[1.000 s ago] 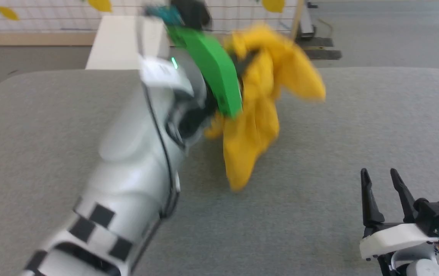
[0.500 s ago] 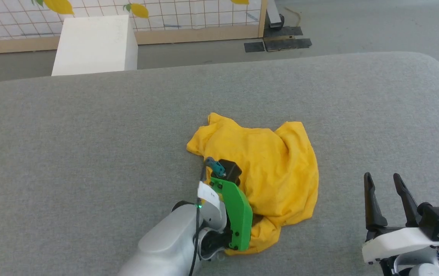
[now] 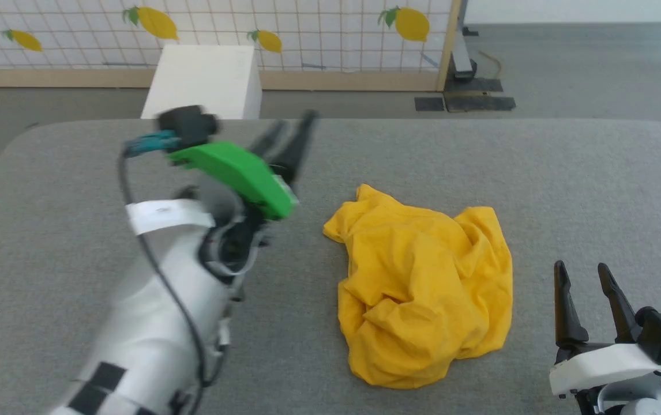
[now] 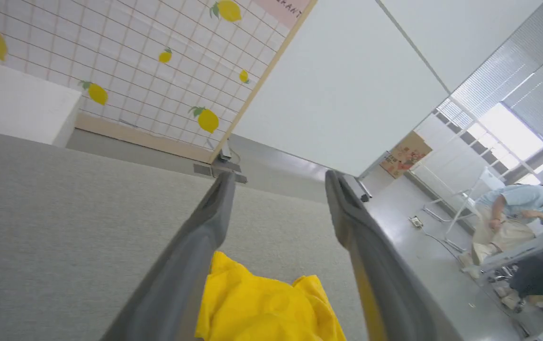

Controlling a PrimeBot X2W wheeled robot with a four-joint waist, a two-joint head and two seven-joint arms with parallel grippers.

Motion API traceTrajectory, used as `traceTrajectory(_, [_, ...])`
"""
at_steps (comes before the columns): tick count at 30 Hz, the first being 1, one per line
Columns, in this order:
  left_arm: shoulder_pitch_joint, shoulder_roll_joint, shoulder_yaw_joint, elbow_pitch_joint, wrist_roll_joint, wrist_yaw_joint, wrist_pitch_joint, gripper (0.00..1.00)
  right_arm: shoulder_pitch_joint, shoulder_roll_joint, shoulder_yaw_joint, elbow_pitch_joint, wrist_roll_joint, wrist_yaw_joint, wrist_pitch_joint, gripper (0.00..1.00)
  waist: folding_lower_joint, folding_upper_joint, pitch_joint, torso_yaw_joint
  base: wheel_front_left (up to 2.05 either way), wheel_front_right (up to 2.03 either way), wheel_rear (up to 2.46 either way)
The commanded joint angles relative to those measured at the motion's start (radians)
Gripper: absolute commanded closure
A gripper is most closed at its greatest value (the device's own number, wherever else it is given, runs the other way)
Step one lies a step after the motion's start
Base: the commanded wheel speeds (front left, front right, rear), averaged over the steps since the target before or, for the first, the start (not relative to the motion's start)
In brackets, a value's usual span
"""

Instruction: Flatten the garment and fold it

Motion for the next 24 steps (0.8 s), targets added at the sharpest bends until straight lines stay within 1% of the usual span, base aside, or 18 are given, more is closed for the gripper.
traceTrajectory(1, [0.021,0.040,0.007,-0.001,0.044,0.017,-0.045,0.00,0.011,0.000,-0.003,0.001,0.007,-0.002,-0.006,0.00,0.0001,0.0000,-0.028,0.027,0.00,0.00,0.00])
traceTrajectory(3, [0.057,0.090,0.018,-0.007,0.100,0.051,-0.129,0.00,0.010,0.000,-0.005,0.005,0.009,-0.002,-0.006,0.00,0.0001,0.0000,-0.032,0.031,0.00,0.00,0.00])
traceTrajectory(5, [0.101,0.144,0.009,-0.018,0.185,0.093,-0.215,0.00,0.008,0.000,-0.006,0.011,0.012,-0.002,-0.006,0.00,0.0001,0.0000,-0.034,0.035,0.00,0.00,0.00])
traceTrajectory(7, [0.159,0.176,0.006,-0.031,0.245,0.135,-0.252,0.00,0.008,0.000,-0.008,0.020,0.015,-0.002,-0.001,0.00,0.0001,0.0000,-0.033,0.040,0.00,0.00,0.00])
traceTrajectory(10, [0.257,0.183,0.042,-0.097,0.291,0.176,-0.273,0.00,-0.001,0.000,-0.022,0.036,0.014,-0.002,0.035,0.00,0.0001,0.0000,-0.023,0.046,0.00,0.00,0.00])
traceTrajectory(11, [0.344,0.176,0.119,-0.218,0.382,0.216,-0.275,0.00,-0.030,0.000,-0.049,0.038,0.014,-0.002,0.078,0.00,0.0001,0.0000,0.004,0.050,0.00,0.00,0.00])
traceTrajectory(12, [0.379,0.168,0.145,-0.266,0.423,0.224,-0.275,0.00,-0.049,0.000,-0.054,0.040,0.007,-0.002,0.103,0.00,0.0001,0.0000,0.014,0.051,0.00,0.00,0.00])
traceTrajectory(15, [0.457,0.136,0.193,-0.356,0.515,0.232,-0.275,0.00,-0.122,0.000,-0.064,0.054,-0.021,-0.002,0.200,0.00,0.0001,0.0000,0.048,0.056,0.00,0.00,0.00])
traceTrajectory(17, [0.492,0.109,0.222,-0.396,0.555,0.230,-0.276,0.00,-0.189,0.000,-0.060,0.067,-0.049,-0.002,0.292,0.00,0.0001,0.0000,0.074,0.060,0.00,0.00,0.00])
traceTrajectory(20, [0.519,0.075,0.255,-0.431,0.607,0.220,-0.276,0.00,-0.293,-0.007,-0.047,0.097,-0.100,-0.002,0.462,0.00,0.0001,0.0000,0.105,0.070,0.00,0.00,0.00])
traceTrajectory(22, [0.523,0.051,0.273,-0.449,0.640,0.206,-0.276,0.00,-0.364,-0.029,-0.031,0.135,-0.126,-0.002,0.609,0.00,0.0001,0.0000,0.130,0.083,0.00,0.00,0.00])
traceTrajectory(24, [0.522,0.036,0.283,-0.453,0.668,0.191,-0.276,0.00,-0.418,-0.060,-0.009,0.168,-0.146,-0.002,0.732,0.00,0.0001,0.0000,0.152,0.097,0.00,0.00,0.00])
